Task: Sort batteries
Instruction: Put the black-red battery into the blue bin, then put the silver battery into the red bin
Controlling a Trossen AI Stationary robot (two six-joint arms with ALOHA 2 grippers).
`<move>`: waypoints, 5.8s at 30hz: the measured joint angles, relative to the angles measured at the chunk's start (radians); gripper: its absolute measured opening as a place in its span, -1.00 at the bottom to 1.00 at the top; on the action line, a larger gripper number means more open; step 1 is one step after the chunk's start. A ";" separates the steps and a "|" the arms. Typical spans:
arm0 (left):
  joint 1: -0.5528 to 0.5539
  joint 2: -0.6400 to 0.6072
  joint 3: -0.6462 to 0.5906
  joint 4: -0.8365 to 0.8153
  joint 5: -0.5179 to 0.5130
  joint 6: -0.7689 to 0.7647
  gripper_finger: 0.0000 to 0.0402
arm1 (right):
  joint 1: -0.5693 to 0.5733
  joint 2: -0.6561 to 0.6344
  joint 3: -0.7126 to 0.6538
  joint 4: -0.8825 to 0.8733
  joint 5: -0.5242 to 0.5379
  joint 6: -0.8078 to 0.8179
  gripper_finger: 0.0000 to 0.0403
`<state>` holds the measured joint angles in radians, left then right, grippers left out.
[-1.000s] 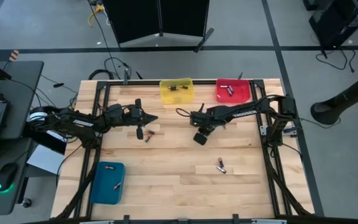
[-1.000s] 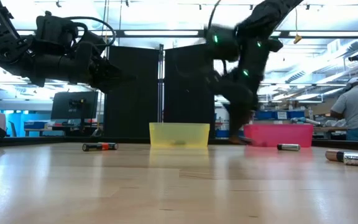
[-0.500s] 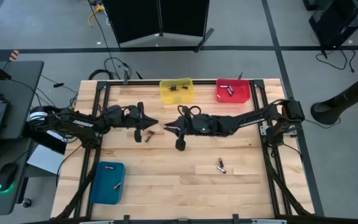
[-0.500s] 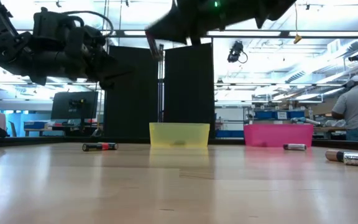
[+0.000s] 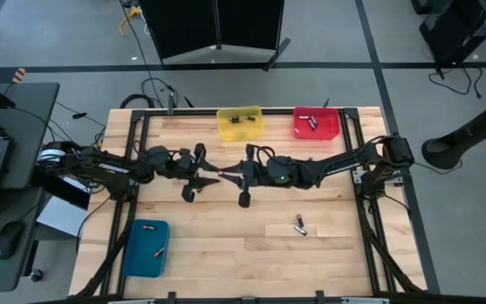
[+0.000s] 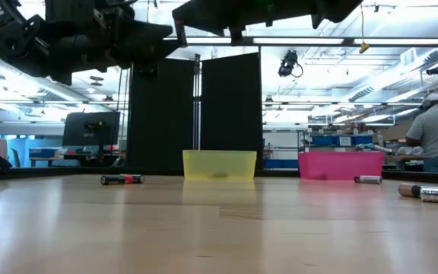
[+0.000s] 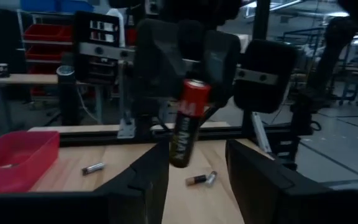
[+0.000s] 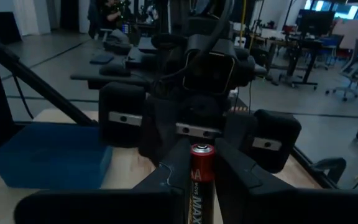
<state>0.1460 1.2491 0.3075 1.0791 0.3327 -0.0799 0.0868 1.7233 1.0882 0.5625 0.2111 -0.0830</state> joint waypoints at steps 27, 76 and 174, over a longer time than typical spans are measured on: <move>-0.011 0.113 0.111 0.003 0.056 0.036 -0.73 | 0.000 -0.001 0.000 0.039 -0.009 -0.018 -0.73; -0.987 -0.157 0.432 -2.063 -0.314 -1.026 -0.73 | -0.074 -0.195 0.000 -0.526 0.164 -0.103 -0.92; -0.329 -0.148 0.196 -0.992 -0.253 0.278 -0.97 | 0.567 0.001 -0.048 -1.335 -0.101 1.506 -0.04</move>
<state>-0.1832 1.1007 0.5030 0.0867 0.0799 0.1986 0.6535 1.7241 1.0402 -0.7729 0.1104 1.4227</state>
